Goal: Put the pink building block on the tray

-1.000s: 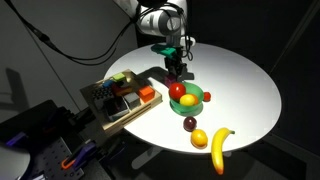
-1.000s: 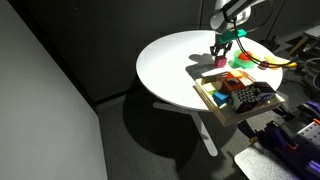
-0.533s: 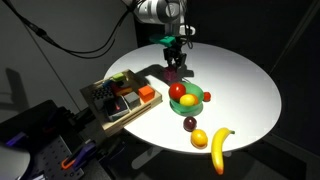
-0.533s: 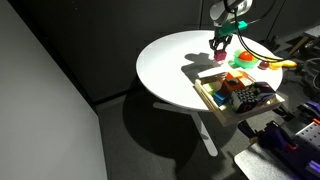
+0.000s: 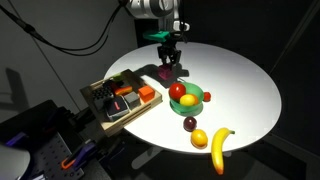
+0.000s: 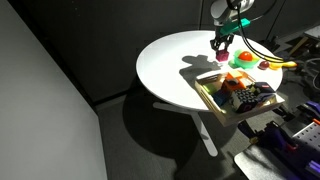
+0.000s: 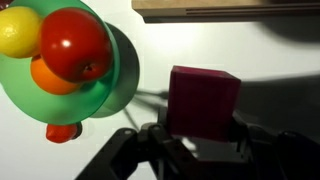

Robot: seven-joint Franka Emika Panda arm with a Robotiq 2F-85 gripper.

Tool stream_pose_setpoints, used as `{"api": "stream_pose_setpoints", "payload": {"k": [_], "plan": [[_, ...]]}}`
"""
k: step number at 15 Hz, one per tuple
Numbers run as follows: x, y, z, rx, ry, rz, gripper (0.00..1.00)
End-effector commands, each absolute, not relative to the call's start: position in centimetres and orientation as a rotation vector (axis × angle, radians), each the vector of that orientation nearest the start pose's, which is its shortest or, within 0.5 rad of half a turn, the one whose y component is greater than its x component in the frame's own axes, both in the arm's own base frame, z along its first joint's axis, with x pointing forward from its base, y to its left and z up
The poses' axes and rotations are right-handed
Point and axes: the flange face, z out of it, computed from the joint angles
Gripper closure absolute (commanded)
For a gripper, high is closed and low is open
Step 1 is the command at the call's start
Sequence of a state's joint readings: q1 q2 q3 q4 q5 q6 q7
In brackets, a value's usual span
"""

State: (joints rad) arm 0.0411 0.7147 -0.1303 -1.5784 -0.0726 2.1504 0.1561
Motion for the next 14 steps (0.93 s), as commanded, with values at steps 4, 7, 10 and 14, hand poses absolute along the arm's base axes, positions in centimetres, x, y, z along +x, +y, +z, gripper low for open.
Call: {"api": "stream_pose_setpoints", "payload": {"k": [4,7,10,14], "plan": [[64.4,-3.4,21.2,-3.293,0.213,0.249,0.68],[63.0,-2.7,21.6,-3.286,0.187,0.259,0.68],[61.6,-2.3,22.0,-3.28,0.163,0.277,0.68],[59.6,-1.7,22.2,-3.272,0.129,0.307,0.68]]}}
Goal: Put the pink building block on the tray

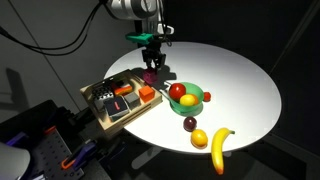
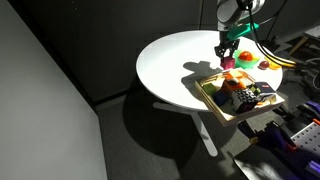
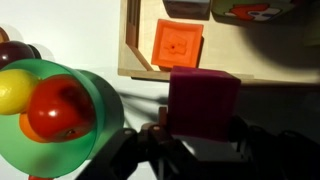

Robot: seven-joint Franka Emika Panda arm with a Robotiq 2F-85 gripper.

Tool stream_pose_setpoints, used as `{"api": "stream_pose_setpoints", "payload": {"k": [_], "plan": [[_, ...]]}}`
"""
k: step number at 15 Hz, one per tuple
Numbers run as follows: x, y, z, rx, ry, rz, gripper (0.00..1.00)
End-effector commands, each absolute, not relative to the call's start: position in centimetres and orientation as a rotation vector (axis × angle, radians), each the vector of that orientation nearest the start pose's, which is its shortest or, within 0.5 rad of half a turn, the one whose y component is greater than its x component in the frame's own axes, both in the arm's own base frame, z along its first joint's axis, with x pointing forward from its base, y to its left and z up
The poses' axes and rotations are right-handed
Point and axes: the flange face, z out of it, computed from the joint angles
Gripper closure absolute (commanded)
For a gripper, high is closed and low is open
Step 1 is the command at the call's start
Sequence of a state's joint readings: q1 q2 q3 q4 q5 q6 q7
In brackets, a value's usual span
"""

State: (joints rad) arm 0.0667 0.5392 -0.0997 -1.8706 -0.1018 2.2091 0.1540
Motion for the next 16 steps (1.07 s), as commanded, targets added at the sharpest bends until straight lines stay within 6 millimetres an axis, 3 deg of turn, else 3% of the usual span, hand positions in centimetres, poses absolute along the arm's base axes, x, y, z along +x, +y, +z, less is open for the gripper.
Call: {"api": "stream_pose_setpoints", "payload": {"k": [1,11,12,16], "plan": [[59.0,-1.4,22.2,-3.269,0.114,0.319,0.68],[53.9,1.4,21.5,-3.24,-0.071,0.435,0.68],[53.5,1.5,21.5,-3.241,-0.082,0.443,0.18],[52.6,1.8,21.9,-3.247,-0.11,0.449,0.0]]}}
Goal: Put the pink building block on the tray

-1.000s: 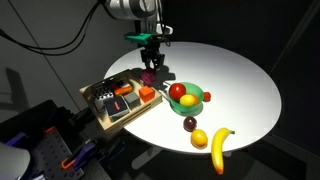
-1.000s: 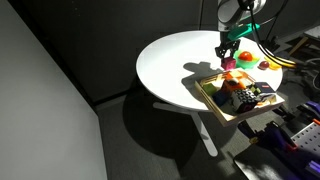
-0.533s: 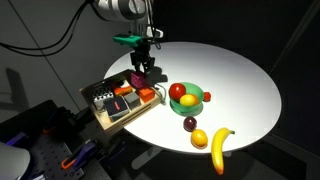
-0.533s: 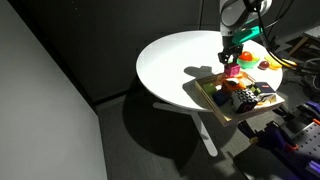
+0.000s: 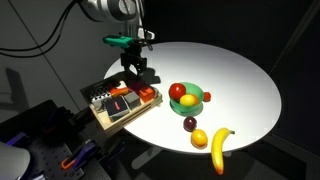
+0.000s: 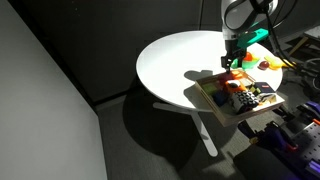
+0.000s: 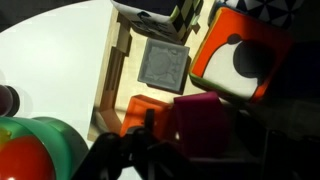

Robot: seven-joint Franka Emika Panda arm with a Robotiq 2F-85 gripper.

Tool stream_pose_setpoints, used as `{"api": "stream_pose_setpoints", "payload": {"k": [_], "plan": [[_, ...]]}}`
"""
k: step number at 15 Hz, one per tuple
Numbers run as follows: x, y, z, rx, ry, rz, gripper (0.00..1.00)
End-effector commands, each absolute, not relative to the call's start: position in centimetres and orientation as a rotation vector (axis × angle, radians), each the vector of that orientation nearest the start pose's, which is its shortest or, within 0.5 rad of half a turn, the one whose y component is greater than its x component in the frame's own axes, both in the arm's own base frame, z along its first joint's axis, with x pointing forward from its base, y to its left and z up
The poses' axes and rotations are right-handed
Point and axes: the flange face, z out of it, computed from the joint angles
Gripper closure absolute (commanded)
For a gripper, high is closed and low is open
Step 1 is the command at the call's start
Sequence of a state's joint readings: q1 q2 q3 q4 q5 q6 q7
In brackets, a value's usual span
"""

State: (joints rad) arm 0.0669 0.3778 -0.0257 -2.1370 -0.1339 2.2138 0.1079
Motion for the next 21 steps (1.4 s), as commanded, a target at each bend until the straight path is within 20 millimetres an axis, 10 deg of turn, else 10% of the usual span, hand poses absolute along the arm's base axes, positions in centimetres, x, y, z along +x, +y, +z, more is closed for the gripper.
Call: {"api": "stream_pose_setpoints", "payload": {"k": [1,21], "plan": [[52.4,1.8,22.2,-3.246,-0.115,0.445,0.0],[51.7,-0.4,33.7,-3.182,0.06,0.265,0.0]]}}
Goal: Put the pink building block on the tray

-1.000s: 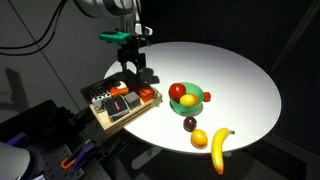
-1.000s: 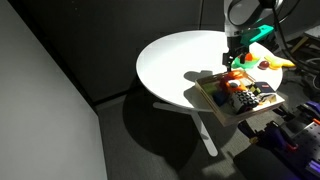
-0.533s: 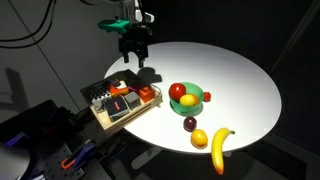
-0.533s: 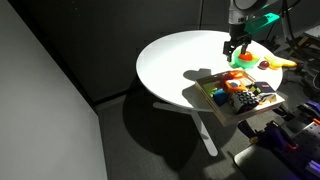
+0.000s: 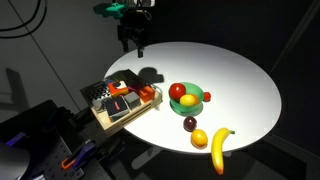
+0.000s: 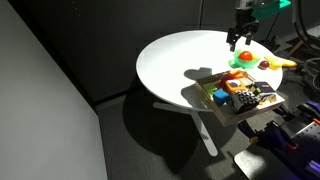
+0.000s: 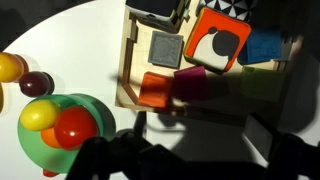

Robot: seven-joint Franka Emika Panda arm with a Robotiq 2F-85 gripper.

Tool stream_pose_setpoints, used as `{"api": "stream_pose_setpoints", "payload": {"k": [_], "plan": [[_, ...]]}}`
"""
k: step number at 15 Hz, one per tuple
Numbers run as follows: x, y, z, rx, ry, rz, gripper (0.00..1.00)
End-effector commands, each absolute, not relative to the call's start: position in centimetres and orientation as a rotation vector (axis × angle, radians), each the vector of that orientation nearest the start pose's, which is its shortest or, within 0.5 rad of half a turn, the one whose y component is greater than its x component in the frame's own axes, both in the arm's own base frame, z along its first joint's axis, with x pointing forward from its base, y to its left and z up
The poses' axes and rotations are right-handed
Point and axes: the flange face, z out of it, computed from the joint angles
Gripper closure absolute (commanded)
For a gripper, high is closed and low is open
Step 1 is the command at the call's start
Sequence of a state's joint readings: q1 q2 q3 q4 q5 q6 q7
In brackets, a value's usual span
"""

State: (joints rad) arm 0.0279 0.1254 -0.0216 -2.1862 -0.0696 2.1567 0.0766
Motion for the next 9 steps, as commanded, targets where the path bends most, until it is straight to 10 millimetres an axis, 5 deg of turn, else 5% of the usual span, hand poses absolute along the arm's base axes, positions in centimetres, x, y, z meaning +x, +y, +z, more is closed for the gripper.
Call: {"api": "stream_pose_setpoints", "payload": {"k": [1,9], "plan": [[51.6,-0.5,34.1,-3.181,0.069,0.271,0.0],[52.1,-0.3,33.4,-3.192,0.059,0.313,0.0]]}}
